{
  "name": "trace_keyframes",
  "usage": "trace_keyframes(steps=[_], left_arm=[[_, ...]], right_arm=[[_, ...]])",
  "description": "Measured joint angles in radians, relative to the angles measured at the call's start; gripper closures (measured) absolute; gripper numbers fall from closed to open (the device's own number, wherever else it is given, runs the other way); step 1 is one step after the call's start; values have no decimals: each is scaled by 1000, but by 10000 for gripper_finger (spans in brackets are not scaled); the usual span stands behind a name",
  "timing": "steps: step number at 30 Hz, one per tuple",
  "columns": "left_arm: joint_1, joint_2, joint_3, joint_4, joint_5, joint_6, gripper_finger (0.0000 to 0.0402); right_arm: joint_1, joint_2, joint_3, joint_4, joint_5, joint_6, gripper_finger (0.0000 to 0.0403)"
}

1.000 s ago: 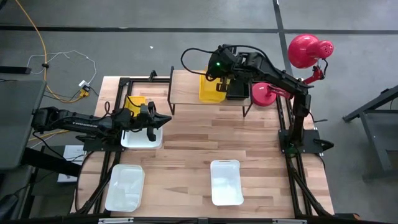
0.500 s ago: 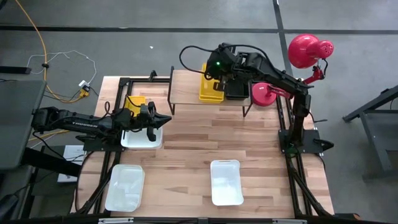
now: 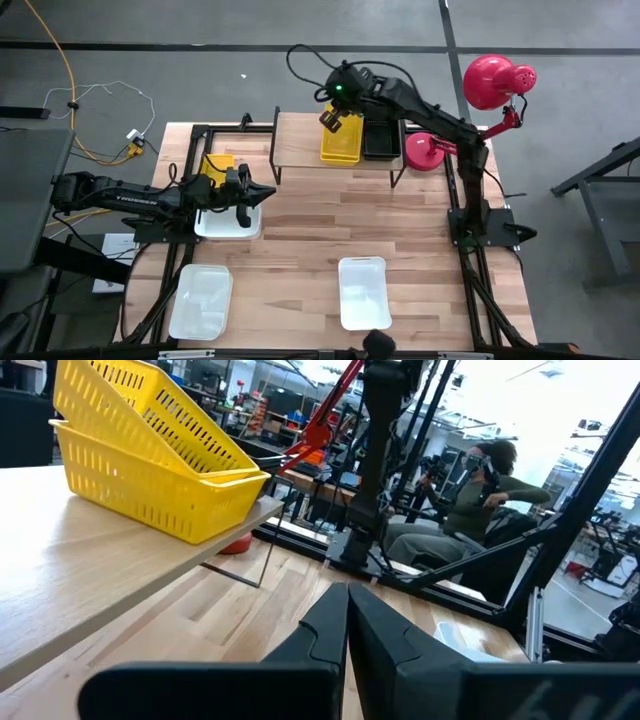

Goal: Stack baskets on shelf by color
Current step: Stack the right yellow bin on the other yellow bin on the shelf

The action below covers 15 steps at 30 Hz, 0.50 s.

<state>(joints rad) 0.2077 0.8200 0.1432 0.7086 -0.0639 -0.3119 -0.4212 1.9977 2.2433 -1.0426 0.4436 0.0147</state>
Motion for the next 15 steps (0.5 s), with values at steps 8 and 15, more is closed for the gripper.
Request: trace_keyframes(steps=[8, 15], left_arm=[[0, 0, 0, -17, 0, -4, 401], [-14, 0, 0, -25, -1, -26, 401]], right_arm=[[-1, 24, 0, 17, 81, 14, 402], [-4, 25, 0, -62, 106, 56, 402]])
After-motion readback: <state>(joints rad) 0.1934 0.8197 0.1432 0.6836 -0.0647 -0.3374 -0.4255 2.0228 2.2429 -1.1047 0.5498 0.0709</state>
